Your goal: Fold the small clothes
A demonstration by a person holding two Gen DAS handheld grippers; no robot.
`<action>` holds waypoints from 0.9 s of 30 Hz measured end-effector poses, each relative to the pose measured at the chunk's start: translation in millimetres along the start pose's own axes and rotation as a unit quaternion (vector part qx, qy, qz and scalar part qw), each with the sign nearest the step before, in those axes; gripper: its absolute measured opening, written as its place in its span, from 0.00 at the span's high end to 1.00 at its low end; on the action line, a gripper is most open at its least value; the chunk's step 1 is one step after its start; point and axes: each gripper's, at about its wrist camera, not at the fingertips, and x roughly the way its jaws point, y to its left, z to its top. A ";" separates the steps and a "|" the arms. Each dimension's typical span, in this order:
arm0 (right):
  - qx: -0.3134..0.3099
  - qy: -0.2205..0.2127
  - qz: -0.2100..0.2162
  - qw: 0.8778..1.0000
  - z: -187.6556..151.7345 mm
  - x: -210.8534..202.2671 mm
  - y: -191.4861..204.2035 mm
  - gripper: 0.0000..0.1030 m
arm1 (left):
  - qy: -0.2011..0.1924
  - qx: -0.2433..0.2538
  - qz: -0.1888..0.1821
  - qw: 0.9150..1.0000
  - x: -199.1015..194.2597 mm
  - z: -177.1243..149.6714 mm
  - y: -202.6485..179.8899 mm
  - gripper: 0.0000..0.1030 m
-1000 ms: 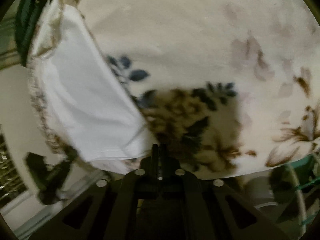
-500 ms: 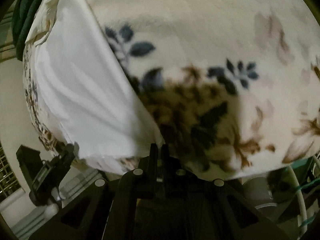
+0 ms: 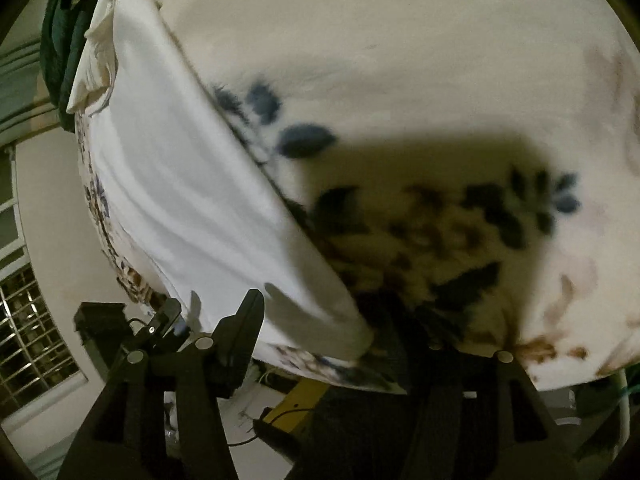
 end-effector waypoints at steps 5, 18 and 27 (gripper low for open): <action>-0.013 0.000 -0.017 1.000 -8.3 7.8 13.9 0.89 | 0.003 0.030 0.058 0.998 8.2 -5.8 -15.4 0.96; -0.018 -0.027 0.066 0.997 -32.6 -50.0 58.4 0.93 | -0.029 -0.035 -0.027 0.999 -70.8 4.3 -28.9 0.96; -0.041 -0.076 0.134 0.987 5.3 -121.2 108.1 0.93 | -0.086 -0.045 -0.091 0.991 -110.4 81.5 -71.1 0.96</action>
